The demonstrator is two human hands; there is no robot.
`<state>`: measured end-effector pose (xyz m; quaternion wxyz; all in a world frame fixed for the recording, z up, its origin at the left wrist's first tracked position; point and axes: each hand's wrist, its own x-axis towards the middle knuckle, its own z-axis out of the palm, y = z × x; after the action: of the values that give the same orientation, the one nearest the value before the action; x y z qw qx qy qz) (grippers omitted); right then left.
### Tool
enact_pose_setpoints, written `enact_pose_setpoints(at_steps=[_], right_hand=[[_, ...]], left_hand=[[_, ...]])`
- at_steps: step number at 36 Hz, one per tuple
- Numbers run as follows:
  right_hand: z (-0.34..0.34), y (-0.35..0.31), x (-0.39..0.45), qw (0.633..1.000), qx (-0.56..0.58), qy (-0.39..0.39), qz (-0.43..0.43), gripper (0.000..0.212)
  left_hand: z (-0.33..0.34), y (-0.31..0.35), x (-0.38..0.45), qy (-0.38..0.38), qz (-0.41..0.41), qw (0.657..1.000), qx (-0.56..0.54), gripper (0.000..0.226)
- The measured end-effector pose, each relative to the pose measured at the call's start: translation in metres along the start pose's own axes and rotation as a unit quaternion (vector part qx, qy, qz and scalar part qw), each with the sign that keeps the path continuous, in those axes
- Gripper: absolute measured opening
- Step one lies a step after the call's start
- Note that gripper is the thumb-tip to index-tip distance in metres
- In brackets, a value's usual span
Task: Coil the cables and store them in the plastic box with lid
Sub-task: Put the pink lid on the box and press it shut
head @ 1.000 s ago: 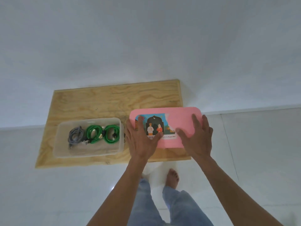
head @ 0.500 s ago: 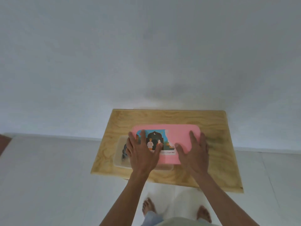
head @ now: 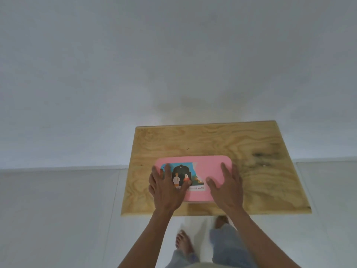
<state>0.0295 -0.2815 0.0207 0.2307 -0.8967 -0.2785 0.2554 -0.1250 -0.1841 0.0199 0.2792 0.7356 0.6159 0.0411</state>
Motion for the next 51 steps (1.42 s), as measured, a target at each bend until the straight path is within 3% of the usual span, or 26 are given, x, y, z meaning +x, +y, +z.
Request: enact_pose_setpoints(at_steps=[20, 27, 30, 37, 51], right_hand=[[0.016, 0.015, 0.011, 1.000, -0.016, -0.002, -0.011, 0.076], [0.017, 0.017, 0.012, 0.996, -0.071, 0.022, -0.044, 0.077], [0.019, 0.016, 0.023, 0.989, -0.123, 0.019, -0.083, 0.083], [0.032, 0.021, 0.029, 0.979, -0.164, 0.041, -0.110, 0.076], [0.025, 0.013, 0.013, 0.986, -0.131, 0.070, -0.071, 0.069]], left_hand=[[0.019, -0.016, 0.010, -0.008, 0.010, 1.000, -0.010, 0.102], [0.020, -0.022, 0.014, 0.034, 0.079, 0.994, 0.065, 0.101], [0.021, -0.025, 0.026, 0.016, 0.116, 0.988, 0.099, 0.107], [0.032, -0.034, 0.026, 0.041, 0.146, 0.977, 0.147, 0.103], [0.028, -0.024, 0.012, 0.029, 0.103, 0.988, 0.112, 0.097]])
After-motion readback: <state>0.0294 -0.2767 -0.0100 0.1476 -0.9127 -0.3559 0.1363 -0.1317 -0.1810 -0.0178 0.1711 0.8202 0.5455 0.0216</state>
